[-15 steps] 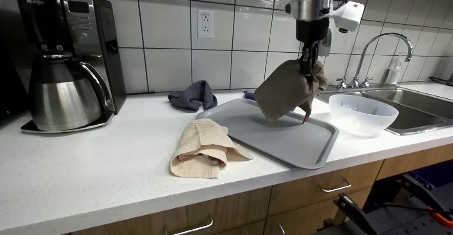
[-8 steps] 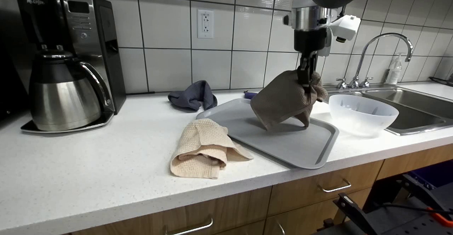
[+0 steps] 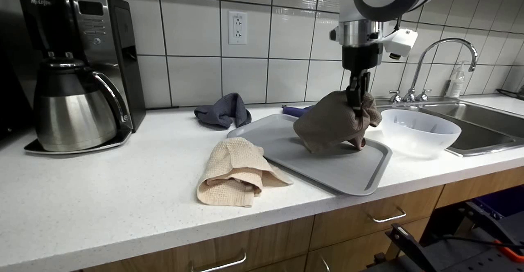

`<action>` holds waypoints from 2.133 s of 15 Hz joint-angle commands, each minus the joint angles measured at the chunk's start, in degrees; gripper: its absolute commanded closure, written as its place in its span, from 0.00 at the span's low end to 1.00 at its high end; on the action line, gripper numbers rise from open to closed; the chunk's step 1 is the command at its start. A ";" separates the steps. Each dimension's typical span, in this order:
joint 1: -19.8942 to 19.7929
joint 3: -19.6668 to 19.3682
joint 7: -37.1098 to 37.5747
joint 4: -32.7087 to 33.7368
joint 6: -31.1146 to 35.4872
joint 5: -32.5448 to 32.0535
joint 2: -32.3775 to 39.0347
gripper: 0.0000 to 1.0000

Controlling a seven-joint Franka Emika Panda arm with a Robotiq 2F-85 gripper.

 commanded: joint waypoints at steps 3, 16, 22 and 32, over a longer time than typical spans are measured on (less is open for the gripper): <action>-1.54 -0.28 0.92 1.77 0.11 -0.64 2.67 0.96; -1.84 -1.27 1.84 9.17 -4.31 -2.68 10.49 0.00; -1.82 -1.52 3.16 16.04 -5.10 -1.38 14.83 0.00; -3.98 -1.54 4.61 29.37 -4.74 9.39 24.48 0.00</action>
